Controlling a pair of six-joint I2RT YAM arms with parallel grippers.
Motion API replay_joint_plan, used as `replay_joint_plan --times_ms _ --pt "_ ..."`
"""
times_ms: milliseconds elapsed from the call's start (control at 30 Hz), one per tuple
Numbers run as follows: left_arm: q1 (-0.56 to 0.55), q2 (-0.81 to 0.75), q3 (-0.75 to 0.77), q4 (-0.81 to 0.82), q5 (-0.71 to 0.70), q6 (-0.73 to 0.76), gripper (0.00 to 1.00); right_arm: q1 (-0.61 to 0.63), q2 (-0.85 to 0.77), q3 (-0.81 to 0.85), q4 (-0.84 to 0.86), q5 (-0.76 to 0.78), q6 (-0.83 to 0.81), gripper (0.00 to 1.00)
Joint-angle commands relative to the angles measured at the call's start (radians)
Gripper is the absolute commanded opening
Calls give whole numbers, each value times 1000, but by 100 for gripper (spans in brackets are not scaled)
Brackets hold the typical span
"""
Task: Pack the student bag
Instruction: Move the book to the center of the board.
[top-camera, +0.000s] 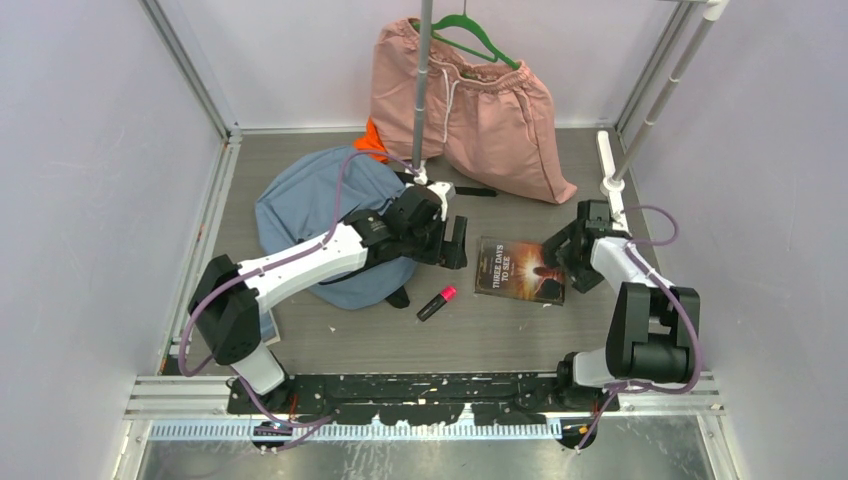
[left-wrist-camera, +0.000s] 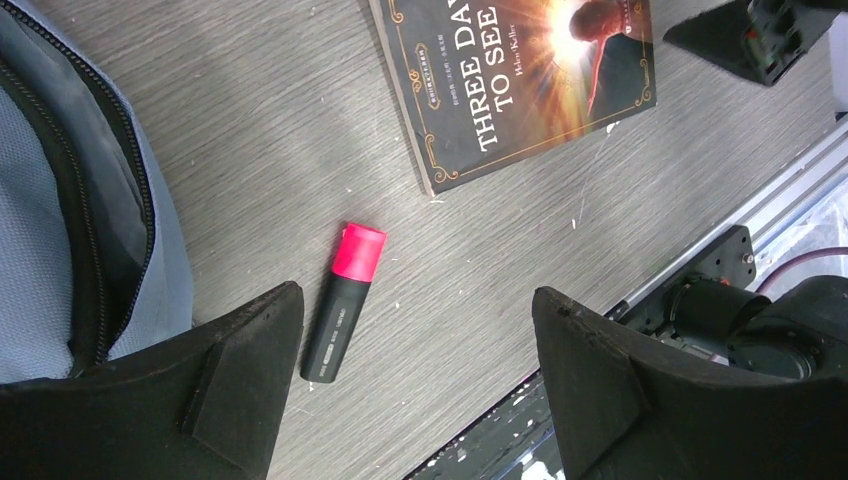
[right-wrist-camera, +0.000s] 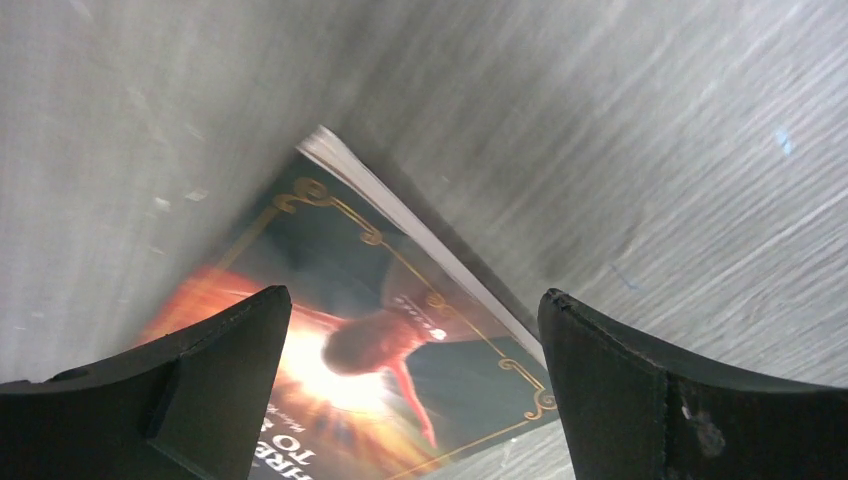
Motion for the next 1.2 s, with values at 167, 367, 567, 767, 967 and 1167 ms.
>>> replay_joint_plan --times_ms 167,367,567,767,967,1167 --pt "3 55 91 -53 48 25 85 15 -94 -214 50 -276 59 100" --pt "64 97 88 -23 123 -28 85 230 -333 -298 90 -516 166 100" --pt "75 120 89 -12 190 -43 84 322 -493 -171 -140 -234 40 100" --pt "72 184 94 3 351 -125 70 313 -352 11 -110 112 -65 100" --pt "67 250 95 -37 328 -151 70 205 0 134 -1 -124 -69 99" --pt "73 336 159 -62 285 -178 73 191 112 88 161 -201 -39 99"
